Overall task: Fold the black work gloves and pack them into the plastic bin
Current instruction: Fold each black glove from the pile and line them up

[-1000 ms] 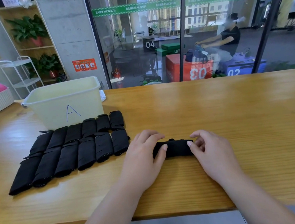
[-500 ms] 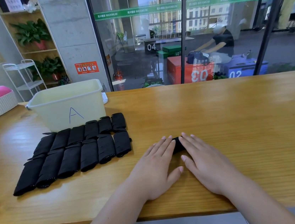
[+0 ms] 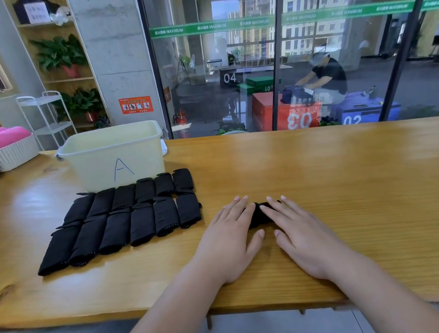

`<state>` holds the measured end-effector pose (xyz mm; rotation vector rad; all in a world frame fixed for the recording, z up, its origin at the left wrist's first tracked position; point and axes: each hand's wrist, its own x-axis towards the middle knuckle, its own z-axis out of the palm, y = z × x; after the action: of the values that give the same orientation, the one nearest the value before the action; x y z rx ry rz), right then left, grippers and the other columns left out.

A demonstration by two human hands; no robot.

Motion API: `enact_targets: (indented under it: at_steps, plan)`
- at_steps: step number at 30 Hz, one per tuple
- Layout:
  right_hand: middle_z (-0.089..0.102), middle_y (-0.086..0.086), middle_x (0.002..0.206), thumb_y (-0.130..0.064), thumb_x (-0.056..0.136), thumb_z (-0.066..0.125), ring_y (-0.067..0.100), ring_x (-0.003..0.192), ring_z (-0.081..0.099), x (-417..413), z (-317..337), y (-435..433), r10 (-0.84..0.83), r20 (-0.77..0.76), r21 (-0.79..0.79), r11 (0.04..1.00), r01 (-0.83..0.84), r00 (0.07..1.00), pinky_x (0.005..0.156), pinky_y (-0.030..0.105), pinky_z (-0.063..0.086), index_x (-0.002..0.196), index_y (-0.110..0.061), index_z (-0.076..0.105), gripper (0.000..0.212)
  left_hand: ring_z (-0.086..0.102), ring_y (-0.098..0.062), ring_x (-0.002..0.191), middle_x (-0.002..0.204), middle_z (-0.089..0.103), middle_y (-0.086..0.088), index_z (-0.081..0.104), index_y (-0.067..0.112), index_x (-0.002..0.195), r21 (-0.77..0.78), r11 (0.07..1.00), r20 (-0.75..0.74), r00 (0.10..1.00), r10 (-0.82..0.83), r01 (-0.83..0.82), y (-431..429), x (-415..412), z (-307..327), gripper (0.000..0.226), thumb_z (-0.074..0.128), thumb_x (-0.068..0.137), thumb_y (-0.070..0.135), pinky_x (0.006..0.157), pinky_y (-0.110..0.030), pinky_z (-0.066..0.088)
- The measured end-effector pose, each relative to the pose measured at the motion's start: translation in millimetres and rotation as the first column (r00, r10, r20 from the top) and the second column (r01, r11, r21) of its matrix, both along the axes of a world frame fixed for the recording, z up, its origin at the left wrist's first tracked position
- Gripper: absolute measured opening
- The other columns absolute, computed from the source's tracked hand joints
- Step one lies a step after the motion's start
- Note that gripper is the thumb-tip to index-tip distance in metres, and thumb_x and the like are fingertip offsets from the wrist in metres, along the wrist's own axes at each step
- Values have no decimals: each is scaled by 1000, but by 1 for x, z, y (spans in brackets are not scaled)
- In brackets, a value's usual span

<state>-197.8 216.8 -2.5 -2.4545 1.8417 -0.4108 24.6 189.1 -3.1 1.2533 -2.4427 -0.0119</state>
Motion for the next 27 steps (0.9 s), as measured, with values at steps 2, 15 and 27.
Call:
enact_targets:
  at_steps: [2,15,27]
  plan:
    - [2,-23,175,-42,111,32,5,162,-7,0,0,-3,1,-9,5,1000,-1,1000,132,38,15,168,-42,11,61,11,-11,163,175,26,4,31,24,167,-72,997,-2,1000,2,-2,0,4,0,64,35,110,54,134,-36,13]
    - [44,0,140,-44,111,31,20,131,39,85,24,-35,-79,-35,-14,997,78,996,106,40,43,161,-26,41,55,32,-16,157,160,51,6,59,26,150,-312,935,69,977,201,-170,3,101,4,50,44,108,49,133,-41,19]
    - [40,2,135,-43,108,28,23,126,37,133,23,-85,-105,-26,22,994,105,994,102,41,43,161,-25,35,57,16,-20,164,171,37,1,49,29,159,-140,854,-6,863,505,-500,-7,119,-6,70,25,105,67,134,-46,10]
